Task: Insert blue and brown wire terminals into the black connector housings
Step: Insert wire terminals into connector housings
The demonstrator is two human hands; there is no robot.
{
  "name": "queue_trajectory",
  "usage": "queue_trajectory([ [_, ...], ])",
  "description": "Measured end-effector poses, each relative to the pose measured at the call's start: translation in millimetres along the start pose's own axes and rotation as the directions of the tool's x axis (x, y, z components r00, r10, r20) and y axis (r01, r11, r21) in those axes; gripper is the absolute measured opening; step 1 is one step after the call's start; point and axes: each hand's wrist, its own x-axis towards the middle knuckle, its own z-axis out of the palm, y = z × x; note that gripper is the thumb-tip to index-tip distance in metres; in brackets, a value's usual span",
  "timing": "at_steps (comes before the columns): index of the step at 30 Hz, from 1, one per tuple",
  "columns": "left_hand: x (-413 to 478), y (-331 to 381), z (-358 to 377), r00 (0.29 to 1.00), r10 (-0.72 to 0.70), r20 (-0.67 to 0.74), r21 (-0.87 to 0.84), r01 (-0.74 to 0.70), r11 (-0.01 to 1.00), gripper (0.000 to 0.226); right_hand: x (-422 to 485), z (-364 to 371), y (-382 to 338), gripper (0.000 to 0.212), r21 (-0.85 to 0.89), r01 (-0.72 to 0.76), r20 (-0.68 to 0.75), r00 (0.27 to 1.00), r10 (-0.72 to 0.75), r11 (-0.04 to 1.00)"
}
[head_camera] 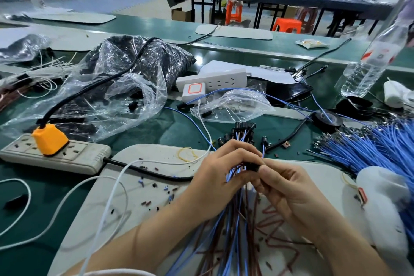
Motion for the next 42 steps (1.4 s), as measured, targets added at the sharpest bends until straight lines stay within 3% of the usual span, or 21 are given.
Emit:
queue_trajectory([
  [6,0.6,0.7,-0.1,0.999,0.034,-0.011,-0.010,-0.034,0.999,0.010,0.9,-3.5,-3.3,0.049,0.002,0.005,0.080,0.997,-0.005,1.000],
  [10,-0.6,-2.0,-1.0,0.999,0.031,-0.013,0.058,-0.030,0.998,0.011,1.3,1.5,-1.4,0.053,-0.024,0.003,0.009,1.000,-0.003,1.000],
  [12,-1.1,-5.7,-0.4,1.000,-0.008,-0.021,0.083,0.010,0.997,0.012,-0.2,2.6,0.0,0.044,-0.204,0.057,-0.103,0.991,-0.080,0.977],
  [15,-1.2,-9.5,0.1,0.996,-0.081,-0.022,0.096,0.083,0.992,0.018,-2.0,4.0,0.4,0.011,-0.572,0.185,-0.140,0.938,-0.317,0.799],
  [18,-1.2,-10.8,-1.4,0.982,-0.185,-0.021,0.006,0.186,0.983,0.027,-2.2,3.9,2.1,0.016,-0.680,0.235,-0.088,0.914,-0.396,0.694],
  [24,-1.2,-11.1,-1.8,0.988,-0.146,-0.044,0.010,0.147,0.989,0.021,-2.8,4.9,-3.6,0.013,-0.487,0.227,-0.174,0.921,-0.348,0.843],
  [31,-0.7,-11.9,-2.9,0.990,-0.124,-0.075,0.075,0.129,0.989,0.015,-2.1,4.4,-3.5,0.011,-0.382,0.206,-0.257,0.913,-0.318,0.901],
  [34,-0.6,-11.6,-4.9,0.986,-0.148,-0.082,0.009,0.149,0.989,0.018,0.2,0.9,-4.4,0.005,-0.236,0.217,-0.332,0.898,-0.289,0.947],
  [42,1.1,-9.4,-0.4,0.981,-0.181,0.075,-0.272,0.194,0.943,0.021,2.4,4.2,-3.5,0.007,-0.102,0.213,-0.254,0.939,-0.233,0.972],
])
